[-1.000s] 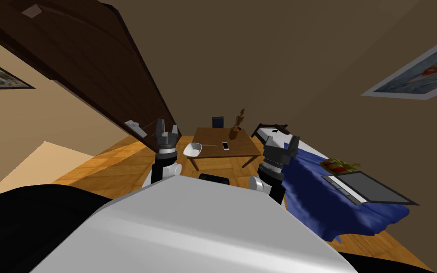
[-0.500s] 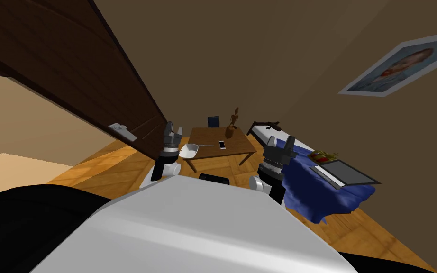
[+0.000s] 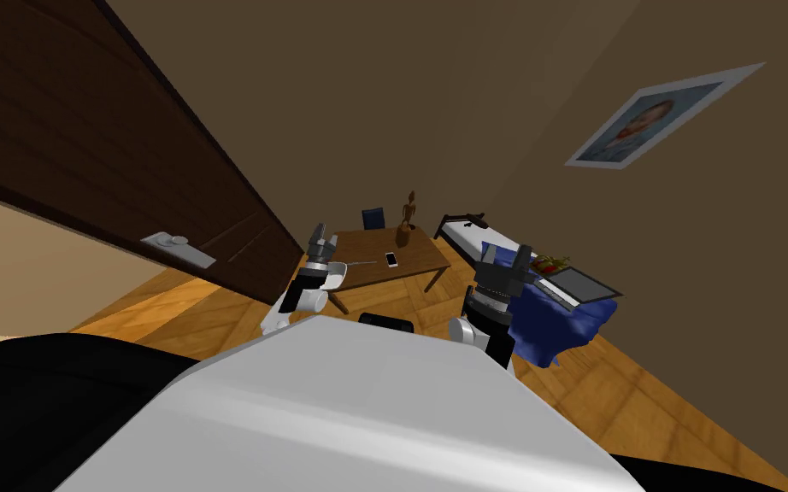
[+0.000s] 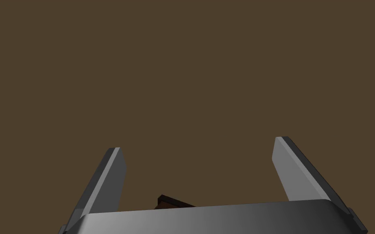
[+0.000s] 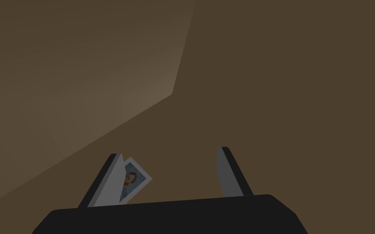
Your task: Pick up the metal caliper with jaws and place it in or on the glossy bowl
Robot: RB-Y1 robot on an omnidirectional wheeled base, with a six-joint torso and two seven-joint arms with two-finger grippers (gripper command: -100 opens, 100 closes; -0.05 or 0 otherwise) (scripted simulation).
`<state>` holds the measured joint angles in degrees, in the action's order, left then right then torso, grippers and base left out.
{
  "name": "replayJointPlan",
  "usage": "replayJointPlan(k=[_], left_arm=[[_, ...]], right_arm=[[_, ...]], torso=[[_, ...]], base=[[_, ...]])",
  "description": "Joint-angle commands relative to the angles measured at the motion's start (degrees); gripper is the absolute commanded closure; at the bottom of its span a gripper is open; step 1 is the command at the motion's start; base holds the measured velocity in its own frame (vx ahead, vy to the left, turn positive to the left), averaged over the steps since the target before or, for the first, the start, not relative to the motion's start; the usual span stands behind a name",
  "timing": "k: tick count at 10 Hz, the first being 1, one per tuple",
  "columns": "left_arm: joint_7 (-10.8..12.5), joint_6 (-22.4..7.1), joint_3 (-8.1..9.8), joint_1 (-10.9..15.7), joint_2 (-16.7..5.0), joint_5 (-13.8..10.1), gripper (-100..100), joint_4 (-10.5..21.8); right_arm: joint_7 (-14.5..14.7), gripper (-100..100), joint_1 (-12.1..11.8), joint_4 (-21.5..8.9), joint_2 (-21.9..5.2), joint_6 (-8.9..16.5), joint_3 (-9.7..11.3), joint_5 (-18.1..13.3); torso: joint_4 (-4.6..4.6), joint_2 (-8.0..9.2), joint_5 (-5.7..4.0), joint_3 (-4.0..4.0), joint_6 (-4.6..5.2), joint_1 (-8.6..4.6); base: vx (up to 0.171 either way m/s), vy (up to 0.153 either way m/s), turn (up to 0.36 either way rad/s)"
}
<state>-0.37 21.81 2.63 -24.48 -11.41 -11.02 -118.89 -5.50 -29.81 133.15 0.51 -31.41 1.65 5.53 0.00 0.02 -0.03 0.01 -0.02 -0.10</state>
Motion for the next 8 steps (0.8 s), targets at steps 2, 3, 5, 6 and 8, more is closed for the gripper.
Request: replayJointPlan(k=[2, 3, 5, 6, 8], left_arm=[[0.53, -3.99, -0.38, 2.17, -1.88, -2.78, -100, 3.49], [0.53, -4.4, -0.38, 2.17, -1.88, -2.78, -100, 3.49], [1.04, -7.74, -0.77, 4.37, -3.43, -5.45, -100, 7.24], [1.04, -8.51, -0.77, 4.37, -3.43, -5.45, -100, 7.24], [1.33, -10.66, -0.93, 5.46, -4.21, -6.83, -100, 9.24]], right_arm=[[0.0, 0, 0.01, 0.0, 0.0, 0.0, 0.0, 0.0], [0.0, 0, 0.01, 0.0, 0.0, 0.0, 0.0, 0.0], [0.0, 0, 0.01, 0.0, 0.0, 0.0, 0.0, 0.0], [0.0, 0, 0.01, 0.0, 0.0, 0.0, 0.01, 0.0], [0.0, 0, 0.0, 0.0, 0.0, 0.0, 0.0, 0.0]], torso=[[0.0, 0.0, 0.0, 0.0, 0.03, 0.0], [0.0, 0.02, 0.0, 0.01, 0.03, -0.01], [0.0, -0.01, 0.0, -0.01, 0.03, 0.0], [0.0, -0.02, 0.0, -0.01, 0.04, -0.02], [0.0, -0.01, 0.01, -0.01, 0.02, 0.02]], base=[[-0.009, -0.03, -0.226], [-0.006, -0.023, -0.124], [0.0, -0.031, -0.306], [0.0, -0.015, -0.092], [0.0, -0.019, -0.132]])
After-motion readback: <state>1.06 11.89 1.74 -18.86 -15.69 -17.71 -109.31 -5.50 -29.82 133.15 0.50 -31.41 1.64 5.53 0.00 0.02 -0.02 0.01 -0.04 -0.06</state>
